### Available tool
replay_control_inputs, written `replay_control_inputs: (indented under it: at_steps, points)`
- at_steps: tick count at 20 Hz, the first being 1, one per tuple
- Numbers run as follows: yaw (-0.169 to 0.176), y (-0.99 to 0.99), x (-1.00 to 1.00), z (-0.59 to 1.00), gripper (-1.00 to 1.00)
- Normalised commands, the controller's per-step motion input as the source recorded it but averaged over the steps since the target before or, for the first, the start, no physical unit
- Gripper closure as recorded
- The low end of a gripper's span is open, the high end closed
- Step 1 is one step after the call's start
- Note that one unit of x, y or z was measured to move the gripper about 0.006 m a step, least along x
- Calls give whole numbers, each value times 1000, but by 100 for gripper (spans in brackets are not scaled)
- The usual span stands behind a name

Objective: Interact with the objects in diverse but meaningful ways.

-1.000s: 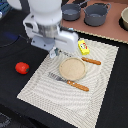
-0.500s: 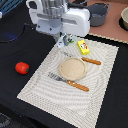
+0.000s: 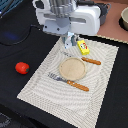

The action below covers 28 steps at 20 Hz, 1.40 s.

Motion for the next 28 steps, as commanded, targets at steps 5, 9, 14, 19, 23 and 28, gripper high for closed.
replay_control_inputs:
  at_steps: [5, 9, 14, 19, 23, 28]
  points:
    - [-86, -217, 814, -53, 100]
    - [-71, -140, 661, -262, 100]
    - [-64, -41, 360, -374, 100]
    - [-45, 40, 23, -380, 100]
    - [-47, 31, 0, -311, 100]
    - [-39, 50, 0, -133, -100]
